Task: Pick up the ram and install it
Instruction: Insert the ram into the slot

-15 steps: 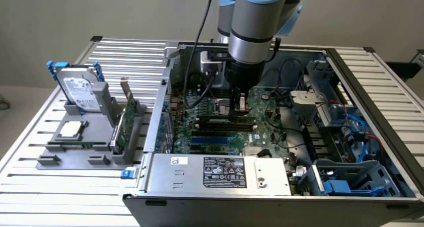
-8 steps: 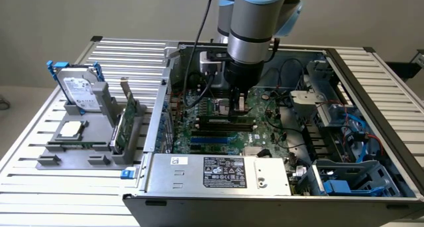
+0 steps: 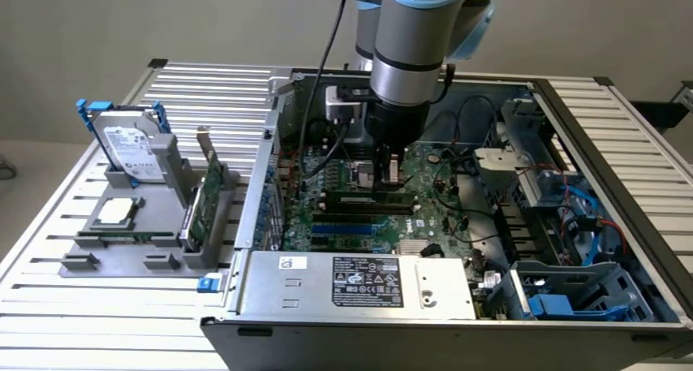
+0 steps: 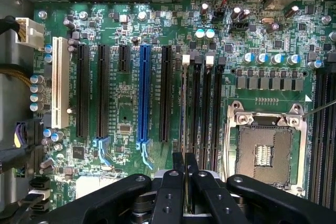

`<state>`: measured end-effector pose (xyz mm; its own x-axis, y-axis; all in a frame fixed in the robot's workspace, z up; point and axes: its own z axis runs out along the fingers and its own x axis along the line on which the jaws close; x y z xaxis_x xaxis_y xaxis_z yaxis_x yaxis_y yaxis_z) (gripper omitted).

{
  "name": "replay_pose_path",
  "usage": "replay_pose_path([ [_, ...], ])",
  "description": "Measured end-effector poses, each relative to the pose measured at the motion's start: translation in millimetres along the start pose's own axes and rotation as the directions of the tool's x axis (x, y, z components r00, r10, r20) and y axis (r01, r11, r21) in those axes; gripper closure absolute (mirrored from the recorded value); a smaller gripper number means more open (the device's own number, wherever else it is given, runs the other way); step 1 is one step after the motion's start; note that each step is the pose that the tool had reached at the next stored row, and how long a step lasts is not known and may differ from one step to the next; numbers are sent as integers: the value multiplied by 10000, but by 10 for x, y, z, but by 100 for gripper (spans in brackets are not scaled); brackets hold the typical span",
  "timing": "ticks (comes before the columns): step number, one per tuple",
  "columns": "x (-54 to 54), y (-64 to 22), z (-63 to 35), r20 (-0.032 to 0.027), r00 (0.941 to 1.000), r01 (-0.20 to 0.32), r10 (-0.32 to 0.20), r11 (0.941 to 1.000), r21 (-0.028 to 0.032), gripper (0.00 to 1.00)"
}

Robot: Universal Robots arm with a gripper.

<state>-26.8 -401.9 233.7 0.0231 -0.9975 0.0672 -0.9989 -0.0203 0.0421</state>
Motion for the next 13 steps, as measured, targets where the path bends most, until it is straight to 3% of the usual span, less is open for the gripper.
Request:
replay_pose_path([
  [9,-15,0,7,-154,9999,-9,10,10000,25,87],
  [13,-24,0,9,-196,9998,-12,13,10000,32,87],
])
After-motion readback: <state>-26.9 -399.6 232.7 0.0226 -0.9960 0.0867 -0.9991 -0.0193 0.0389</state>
